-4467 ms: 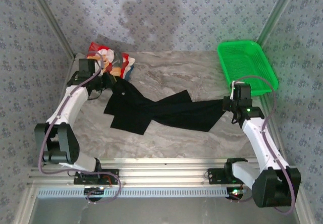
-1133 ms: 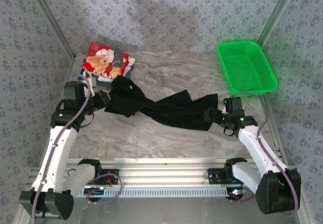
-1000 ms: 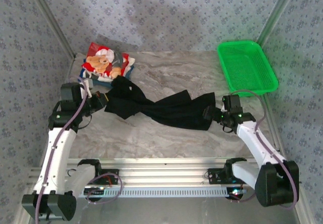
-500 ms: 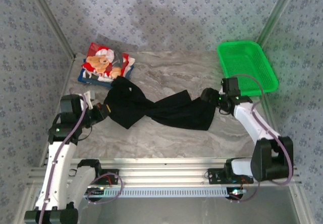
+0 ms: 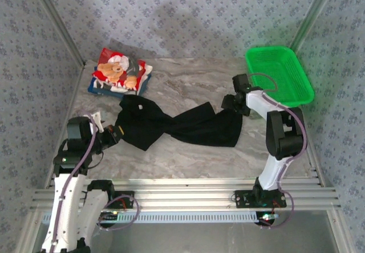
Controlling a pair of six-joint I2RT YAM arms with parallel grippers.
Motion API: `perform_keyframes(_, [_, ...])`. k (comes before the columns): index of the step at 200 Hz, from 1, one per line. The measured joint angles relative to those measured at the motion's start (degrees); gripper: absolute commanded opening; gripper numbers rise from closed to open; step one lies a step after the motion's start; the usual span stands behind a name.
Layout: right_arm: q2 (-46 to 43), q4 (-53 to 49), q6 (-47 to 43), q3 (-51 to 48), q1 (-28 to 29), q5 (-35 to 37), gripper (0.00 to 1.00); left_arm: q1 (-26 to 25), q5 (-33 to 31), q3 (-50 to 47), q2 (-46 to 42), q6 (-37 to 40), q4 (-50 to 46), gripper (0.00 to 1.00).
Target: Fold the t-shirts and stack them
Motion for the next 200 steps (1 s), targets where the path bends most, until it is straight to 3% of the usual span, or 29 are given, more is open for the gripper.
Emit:
perform_keyframes(67, [7.89, -0.72, 1.73, 7.96, 0.02, 0.85, 0.78, -0.02, 0.04, -0.2, -0.26, -0.44, -0.83, 0.0])
perform_keyframes(94, [11.82, -1.73, 2.03, 11.3, 0.28, 1.49, 0.69, -0.02, 0.04, -0.2, -0.57, -0.63, -0.92, 0.0])
perform_keyframes(130, [15.43, -4.52, 2.08, 15.41, 1.7, 3.26, 0.44, -0.09, 0.33, -0.74, -0.96, -1.05, -0.87, 0.0])
perform_keyframes(146, [16.61, -5.11, 1.4, 17.0, 2.47, 3.26, 0.22, -0.09, 0.5, -1.14, -0.94, -1.16, -0.94, 0.0])
perform_keyframes(165, [17.2, -5.68, 1.44, 17.97, 3.02, 3.08, 0.06, -0.09, 0.72, -1.16, -0.96, -1.27, -0.92, 0.0])
perform_keyframes(200, [15.26, -2.64, 0.98, 15.78, 3.43, 2.82, 0.0, -0.07, 0.9, -1.4, -0.59, -1.51, -0.46, 0.0])
